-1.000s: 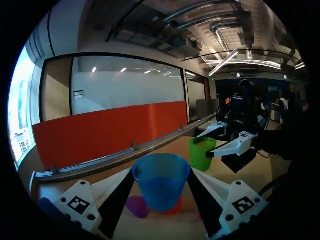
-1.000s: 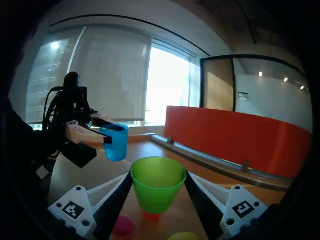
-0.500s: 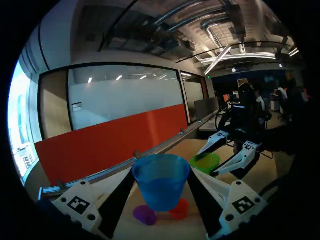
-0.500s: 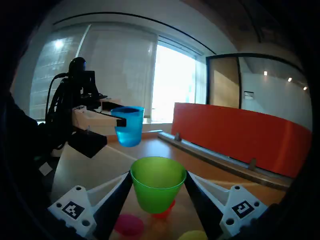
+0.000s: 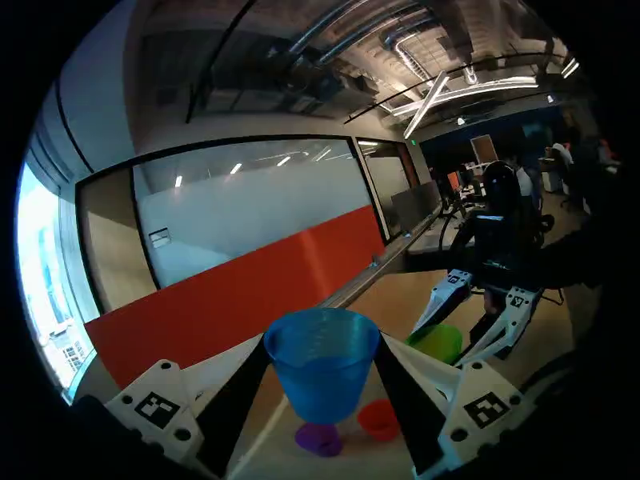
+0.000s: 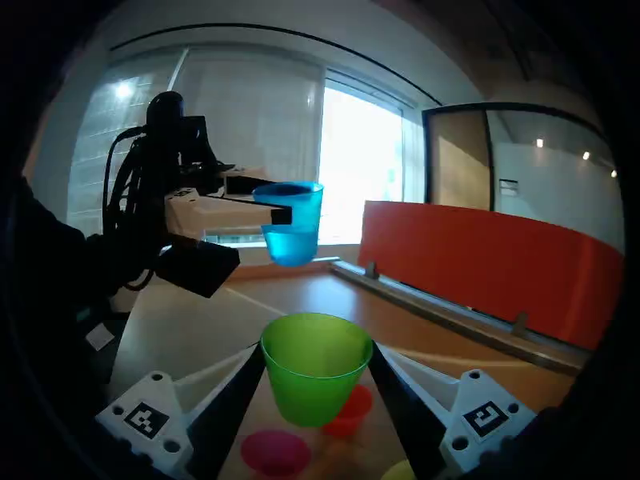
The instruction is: Pour water
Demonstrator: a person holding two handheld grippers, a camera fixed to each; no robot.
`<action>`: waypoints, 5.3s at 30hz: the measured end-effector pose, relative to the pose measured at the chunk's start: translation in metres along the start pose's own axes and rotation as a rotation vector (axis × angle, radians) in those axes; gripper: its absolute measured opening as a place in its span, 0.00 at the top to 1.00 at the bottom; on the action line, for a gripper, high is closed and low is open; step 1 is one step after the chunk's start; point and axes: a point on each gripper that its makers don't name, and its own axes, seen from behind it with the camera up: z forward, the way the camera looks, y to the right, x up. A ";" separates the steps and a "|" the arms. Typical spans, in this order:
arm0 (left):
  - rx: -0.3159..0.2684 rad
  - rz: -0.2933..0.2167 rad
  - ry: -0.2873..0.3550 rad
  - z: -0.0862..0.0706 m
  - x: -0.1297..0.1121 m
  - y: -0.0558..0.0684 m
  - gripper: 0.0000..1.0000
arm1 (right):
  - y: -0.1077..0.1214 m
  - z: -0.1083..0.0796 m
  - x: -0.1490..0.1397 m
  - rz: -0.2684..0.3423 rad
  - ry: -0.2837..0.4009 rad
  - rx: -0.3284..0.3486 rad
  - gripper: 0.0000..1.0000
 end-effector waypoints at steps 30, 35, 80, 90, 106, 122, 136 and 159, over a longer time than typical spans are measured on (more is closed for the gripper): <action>0.029 0.204 -0.018 0.013 0.010 -0.006 0.13 | -0.027 0.013 -0.011 -0.005 -0.007 0.063 0.08; 0.028 0.243 -0.023 0.015 0.012 -0.005 0.13 | -0.028 0.013 -0.012 -0.010 -0.006 0.066 0.08; 0.031 0.514 -0.010 0.022 0.029 0.015 0.13 | -0.023 0.014 -0.014 -0.031 -0.012 0.065 0.08; 0.034 0.561 -0.004 0.026 0.035 0.015 0.13 | -0.023 0.015 -0.012 -0.034 -0.013 0.068 0.08; 0.038 0.614 0.006 0.026 0.041 0.017 0.13 | -0.021 0.014 -0.009 -0.042 -0.015 0.066 0.08; 0.034 0.681 0.020 0.025 0.045 0.020 0.13 | -0.019 0.016 -0.007 -0.035 -0.007 0.062 0.08; 0.038 0.732 0.018 0.026 0.046 0.022 0.13 | -0.018 0.017 -0.005 -0.029 0.000 0.060 0.08; 0.049 0.825 0.030 0.029 0.047 0.023 0.13 | -0.018 0.015 -0.005 -0.027 0.004 0.060 0.08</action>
